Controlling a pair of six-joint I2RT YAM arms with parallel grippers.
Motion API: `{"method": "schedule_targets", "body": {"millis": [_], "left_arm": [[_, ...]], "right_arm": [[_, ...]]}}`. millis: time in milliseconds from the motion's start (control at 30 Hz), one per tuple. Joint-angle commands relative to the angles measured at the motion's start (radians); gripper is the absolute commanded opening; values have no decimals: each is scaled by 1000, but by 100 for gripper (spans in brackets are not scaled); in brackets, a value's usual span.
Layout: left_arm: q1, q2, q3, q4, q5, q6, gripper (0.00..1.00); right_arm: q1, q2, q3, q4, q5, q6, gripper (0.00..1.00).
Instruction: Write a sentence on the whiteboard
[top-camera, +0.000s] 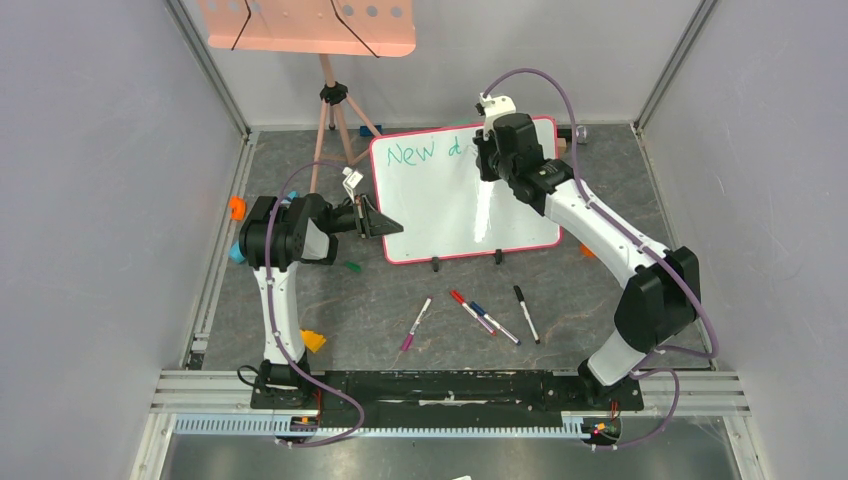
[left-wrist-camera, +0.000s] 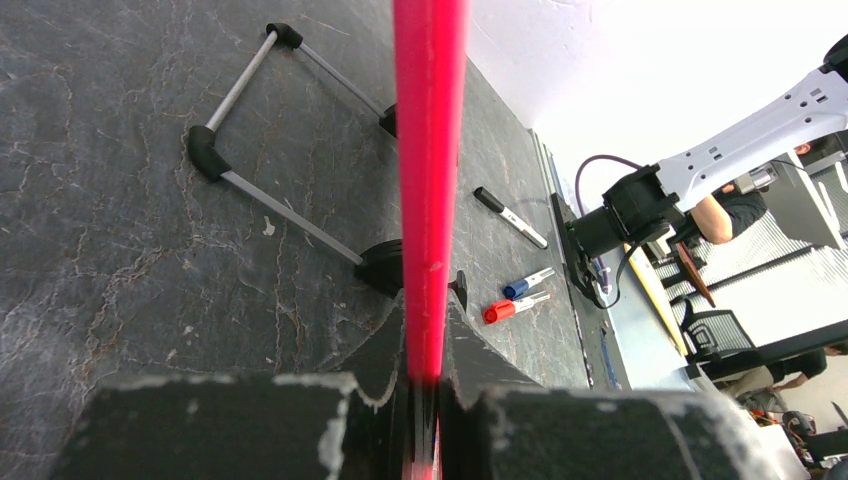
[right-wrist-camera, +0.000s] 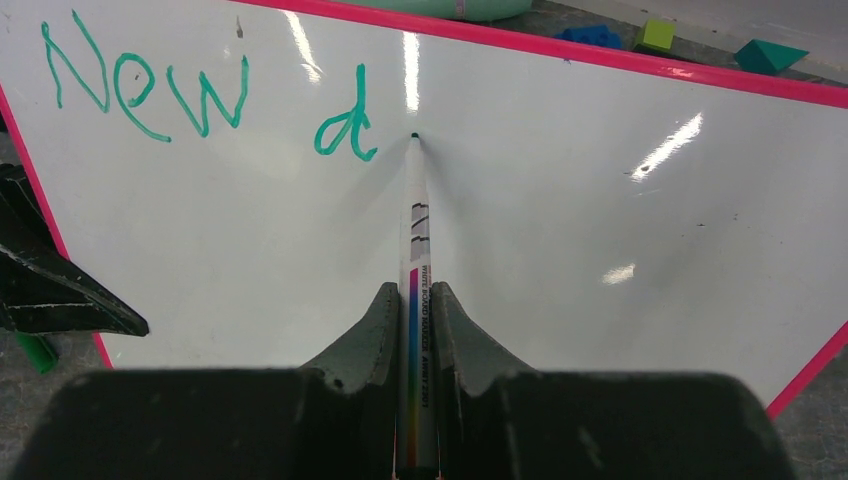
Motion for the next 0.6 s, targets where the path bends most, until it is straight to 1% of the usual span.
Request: {"method": "schedule_targets", "body": {"millis": [0,267,567], "left_arm": [[24,54,8,32,-106,60,2],[24,55,8,32,-106,60,2],[24,55,8,32,-106,60,2]], "right_arm": [[-8,3,45,27,15,-5,0],[-6,18,42,14,-43,-12,0],[-7,-37,-49,5,-41,-20,0]]}}
